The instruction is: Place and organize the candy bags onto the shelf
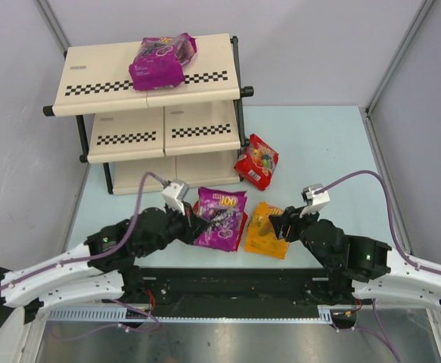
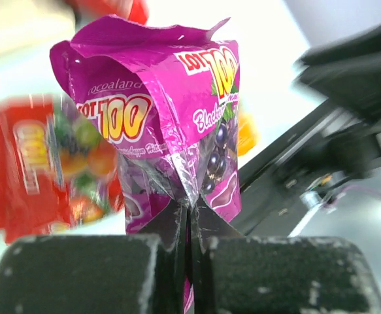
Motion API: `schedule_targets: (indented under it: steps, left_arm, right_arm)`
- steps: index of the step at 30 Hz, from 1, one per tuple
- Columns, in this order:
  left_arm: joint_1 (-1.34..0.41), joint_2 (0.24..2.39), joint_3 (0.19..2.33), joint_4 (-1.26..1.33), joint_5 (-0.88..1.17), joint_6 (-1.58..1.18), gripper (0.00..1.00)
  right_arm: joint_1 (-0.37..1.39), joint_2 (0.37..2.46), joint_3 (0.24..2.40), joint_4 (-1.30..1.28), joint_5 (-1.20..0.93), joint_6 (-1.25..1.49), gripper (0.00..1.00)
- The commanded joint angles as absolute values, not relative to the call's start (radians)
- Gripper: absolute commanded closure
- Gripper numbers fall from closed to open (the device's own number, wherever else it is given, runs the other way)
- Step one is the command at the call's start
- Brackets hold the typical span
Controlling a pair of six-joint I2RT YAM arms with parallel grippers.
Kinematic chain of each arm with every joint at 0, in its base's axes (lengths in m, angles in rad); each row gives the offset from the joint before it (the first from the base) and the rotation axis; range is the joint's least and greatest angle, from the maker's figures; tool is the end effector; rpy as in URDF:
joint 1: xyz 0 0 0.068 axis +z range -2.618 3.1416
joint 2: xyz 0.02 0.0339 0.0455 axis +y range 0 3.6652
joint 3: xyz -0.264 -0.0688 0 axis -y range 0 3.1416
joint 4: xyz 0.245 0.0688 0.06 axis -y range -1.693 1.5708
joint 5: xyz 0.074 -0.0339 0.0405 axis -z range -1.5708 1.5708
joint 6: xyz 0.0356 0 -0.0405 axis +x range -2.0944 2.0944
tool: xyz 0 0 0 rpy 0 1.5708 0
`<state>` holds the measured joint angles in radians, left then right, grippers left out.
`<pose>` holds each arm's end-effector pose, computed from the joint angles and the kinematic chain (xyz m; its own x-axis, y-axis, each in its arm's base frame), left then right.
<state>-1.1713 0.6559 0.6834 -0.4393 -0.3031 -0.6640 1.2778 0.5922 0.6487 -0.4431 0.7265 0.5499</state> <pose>0.0693 -0.1368 0.2980 -0.5989 -0.0937 -0.7953 0.5127 0.7180 -0.4707 0.0617 0.1228 0.2967 -0.3740 0.1129 -0.9205 -0.4017 0.8749 0.2705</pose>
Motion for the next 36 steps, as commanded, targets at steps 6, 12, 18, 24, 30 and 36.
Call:
schedule_targets:
  steps: [6, 12, 18, 24, 30, 36]
  left_arm:
    - [-1.177, 0.784, 1.257, -0.543, -0.382, -0.422, 1.0]
    - [-1.175, 0.937, 1.596, -0.61, -0.351, -0.295, 1.0]
    - [-1.174, 1.128, 1.957, -0.712, -0.413, -0.141, 1.0]
    - [-1.108, 1.301, 2.348, -0.818, -0.399, -0.003, 1.0]
    - [-0.766, 1.325, 2.387, -0.769, -0.111, -0.067, 1.0]
    - [-0.531, 1.353, 2.393, -0.729, 0.11, -0.132, 1.0]
  right_arm:
    - [1.272, 0.571, 0.649, -0.454, 0.762, 0.568, 0.47]
    - [1.272, 0.565, 0.647, -0.456, 0.762, 0.555, 0.47]
    - [1.267, 0.554, 0.647, -0.468, 0.762, 0.555, 0.46]
    - [1.267, 0.549, 0.647, -0.474, 0.758, 0.552, 0.46]
    - [1.262, 0.526, 0.647, -0.486, 0.749, 0.543, 0.46]
    - [1.252, 0.503, 0.649, -0.521, 0.75, 0.543, 0.44]
